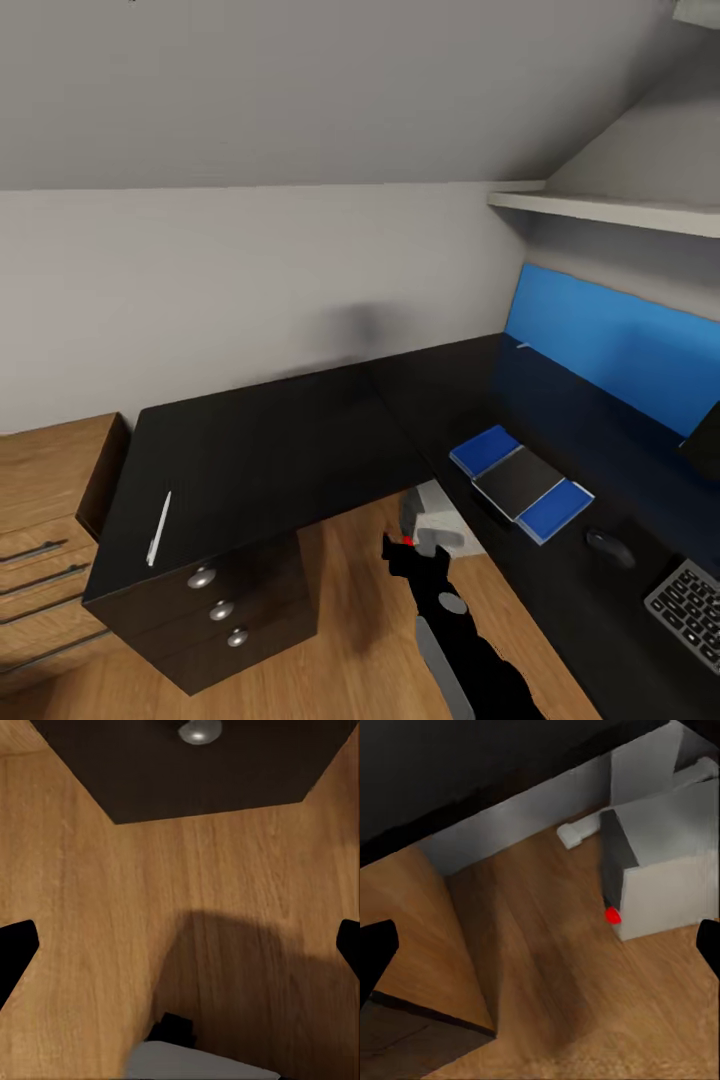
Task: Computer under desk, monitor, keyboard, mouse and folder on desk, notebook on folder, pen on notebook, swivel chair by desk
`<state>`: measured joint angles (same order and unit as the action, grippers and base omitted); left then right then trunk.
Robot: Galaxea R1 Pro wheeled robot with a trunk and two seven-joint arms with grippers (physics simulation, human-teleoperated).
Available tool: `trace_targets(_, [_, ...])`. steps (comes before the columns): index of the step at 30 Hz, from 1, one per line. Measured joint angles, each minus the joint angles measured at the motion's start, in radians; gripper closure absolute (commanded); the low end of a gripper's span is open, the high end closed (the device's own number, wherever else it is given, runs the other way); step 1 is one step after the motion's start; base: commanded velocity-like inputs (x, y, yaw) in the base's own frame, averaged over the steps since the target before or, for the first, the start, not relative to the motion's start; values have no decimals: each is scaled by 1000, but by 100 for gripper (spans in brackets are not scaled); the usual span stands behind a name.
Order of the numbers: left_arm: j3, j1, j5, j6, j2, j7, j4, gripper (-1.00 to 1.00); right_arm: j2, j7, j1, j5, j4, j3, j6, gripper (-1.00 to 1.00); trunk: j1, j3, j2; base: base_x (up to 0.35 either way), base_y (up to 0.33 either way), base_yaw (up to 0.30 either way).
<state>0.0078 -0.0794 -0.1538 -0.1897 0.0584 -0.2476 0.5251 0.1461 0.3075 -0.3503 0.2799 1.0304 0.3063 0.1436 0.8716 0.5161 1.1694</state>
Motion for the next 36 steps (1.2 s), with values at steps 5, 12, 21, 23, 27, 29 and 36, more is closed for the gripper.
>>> trace_targets(5, [49,0,-15,-2,-56,-1,5,-100,28,176,0,-94,45,3,253,-100,-19,-16,-35,0,0,0])
trace_targets(12, [70,1,-23,-109,-60,7,-6,-100,28,226,4,-78,144,6,245,-100,-46,-38,-84,0,0,0])
trace_targets(21, [72,232,-41,-143,-74,19,456,-100,28,243,9,-75,224,45,375,-100,-81,-66,-147,0,0,5])
trace_targets(23, [72,283,-54,-29,-74,19,528,-100,28,246,9,-74,225,46,375,-100,-81,-66,-147,0,0,176])
trace_targets(27, [74,305,-62,35,-76,18,544,-100,28,249,9,-77,223,48,374,-100,-81,-66,-147,0,0,250])
trace_targets(29, [75,307,-63,43,-77,16,515,-100,28,250,9,-79,221,49,373,-100,-81,-66,-147,0,0,271])
trace_targets(36, [75,309,-61,49,-77,16,465,-100,28,249,9,-81,196,91,371,-100,-81,-66,-147,0,137,277])
